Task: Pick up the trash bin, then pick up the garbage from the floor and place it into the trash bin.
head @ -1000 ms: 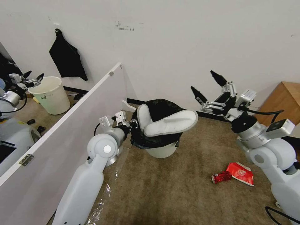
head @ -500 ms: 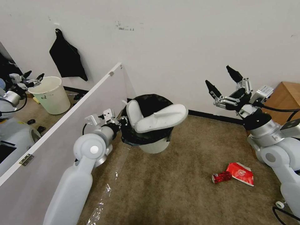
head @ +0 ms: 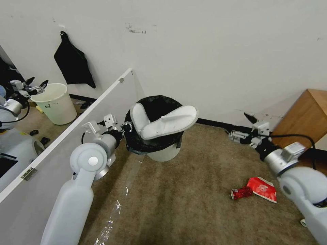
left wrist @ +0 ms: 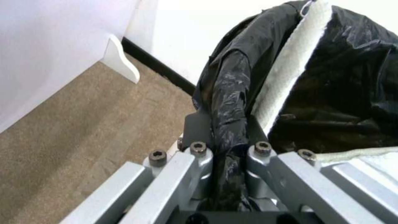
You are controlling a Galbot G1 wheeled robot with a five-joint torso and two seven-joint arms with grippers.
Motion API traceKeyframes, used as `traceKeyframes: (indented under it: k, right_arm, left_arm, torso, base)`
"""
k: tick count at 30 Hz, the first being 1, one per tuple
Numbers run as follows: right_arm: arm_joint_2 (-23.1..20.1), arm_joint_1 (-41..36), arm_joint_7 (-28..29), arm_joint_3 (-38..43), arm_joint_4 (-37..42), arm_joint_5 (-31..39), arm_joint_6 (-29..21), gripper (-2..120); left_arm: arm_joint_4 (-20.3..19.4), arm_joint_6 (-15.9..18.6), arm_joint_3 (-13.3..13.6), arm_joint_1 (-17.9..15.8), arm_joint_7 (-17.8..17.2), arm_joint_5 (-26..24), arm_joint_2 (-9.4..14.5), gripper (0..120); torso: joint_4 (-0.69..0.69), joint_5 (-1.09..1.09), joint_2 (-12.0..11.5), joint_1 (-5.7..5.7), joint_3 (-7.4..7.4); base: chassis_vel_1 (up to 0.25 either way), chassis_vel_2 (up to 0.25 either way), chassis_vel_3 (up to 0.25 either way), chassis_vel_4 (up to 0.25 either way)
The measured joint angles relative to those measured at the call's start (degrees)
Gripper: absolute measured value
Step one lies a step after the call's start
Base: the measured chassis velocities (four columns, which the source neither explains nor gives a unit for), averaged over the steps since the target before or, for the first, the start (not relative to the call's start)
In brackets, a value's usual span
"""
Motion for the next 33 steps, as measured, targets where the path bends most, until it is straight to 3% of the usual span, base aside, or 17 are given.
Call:
traceKeyframes:
  k: [6, 11, 18, 19, 20, 21, 24, 25, 27, 31, 32, 33]
  right_arm:
    - [-2.0, -3.0, 3.4, -0.8, -3.8, -4.6, -2.2, 100]
    - [-4.2, -5.5, 2.3, 0.4, -5.9, -8.2, -1.9, 100]
    - [-4.9, -7.0, -9.3, 1.8, -13.3, -14.5, 5.4, 100]
    - [-4.9, -6.9, -11.2, 2.0, -14.8, -15.3, 7.3, 100]
    - [-4.5, -6.4, -15.6, 2.4, -19.1, -18.1, 12.2, 100]
    - [-4.5, -6.4, -15.6, 2.4, -19.1, -18.1, 12.2, 100]
    - [-3.8, -5.6, -22.7, 4.0, -25.3, -21.3, 18.1, 100]
    - [-3.8, -5.6, -22.7, 4.0, -25.3, -21.3, 18.1, 100]
    - [-3.4, -5.2, -29.7, 5.1, -28.3, -22.1, 21.8, 100]
    - [-2.8, -4.3, -34.6, 5.6, -29.9, -23.1, 24.6, 100]
    - [-1.7, -2.5, -40.8, 6.3, -31.9, -25.6, 28.3, 100]
    - [-1.0, -1.4, -43.1, 6.7, -32.9, -27.5, 29.8, 100]
  left_arm:
    - [-0.6, 0.1, -0.4, 0.2, -0.1, -0.5, 0.2, 4]
    - [-0.6, 0.1, -0.8, 0.3, -0.1, -0.6, 0.5, 4]
    - [-0.9, 0.1, -1.2, 0.5, 0.1, -0.8, 0.5, 4]
    - [-0.9, 0.1, -1.3, 0.6, 0.1, -0.8, 0.5, 4]
    - [-1.0, 0.1, -1.4, 0.8, 0.2, -0.8, 0.5, 4]
    - [-1.0, 0.1, -1.4, 0.8, 0.2, -0.8, 0.5, 4]
    - [-1.2, 0.2, -1.7, 1.1, 0.4, -0.9, 0.6, 4]
    - [-1.2, 0.2, -1.7, 1.1, 0.4, -0.9, 0.6, 4]
    - [-1.2, 0.2, -1.7, 1.2, 0.5, -0.9, 0.7, 4]
    - [-1.2, 0.2, -1.6, 1.2, 0.5, -0.9, 0.5, 4]
    - [-1.2, 0.2, -1.4, 1.3, 0.5, -0.8, 0.4, 4]
    - [-1.2, 0.2, -1.2, 1.3, 0.5, -0.8, 0.4, 4]
  torso:
    - [0.00, 0.00, 0.0, 0.00, 0.00]
    - [0.00, -0.03, 0.0, 0.00, 0.00]
    - [0.00, 0.00, 0.0, 0.00, 0.00]
    - [0.00, -0.01, 0.0, 0.00, 0.00]
    - [0.00, -0.01, 0.0, 0.00, 0.00]
    - [0.00, -0.01, 0.0, 0.00, 0.00]
    - [0.00, -0.01, 0.0, 0.00, 0.00]
    - [0.00, -0.01, 0.0, 0.00, 0.00]
    - [0.00, -0.01, 0.0, 0.00, 0.00]
    - [0.00, -0.02, 0.0, 0.00, 0.00]
    - [0.01, -0.01, 0.0, 0.00, 0.00]
    - [0.00, -0.01, 0.0, 0.00, 0.00]
  base:
    - [0.000, 0.000, 0.000, 0.000]
    - [0.000, 0.000, 0.000, 0.000]
    - [0.000, 0.000, 0.000, 0.000]
    - [0.000, 0.000, 0.000, 0.000]
    - [0.000, 0.000, 0.000, 0.000]
    - [0.000, 0.000, 0.000, 0.000]
    - [0.000, 0.000, 0.000, 0.000]
    - [0.000, 0.000, 0.000, 0.000]
    - [0.000, 0.000, 0.000, 0.000]
    - [0.000, 0.000, 0.000, 0.000]
    - [0.000, 0.000, 0.000, 0.000]
    - [0.000, 0.000, 0.000, 0.000]
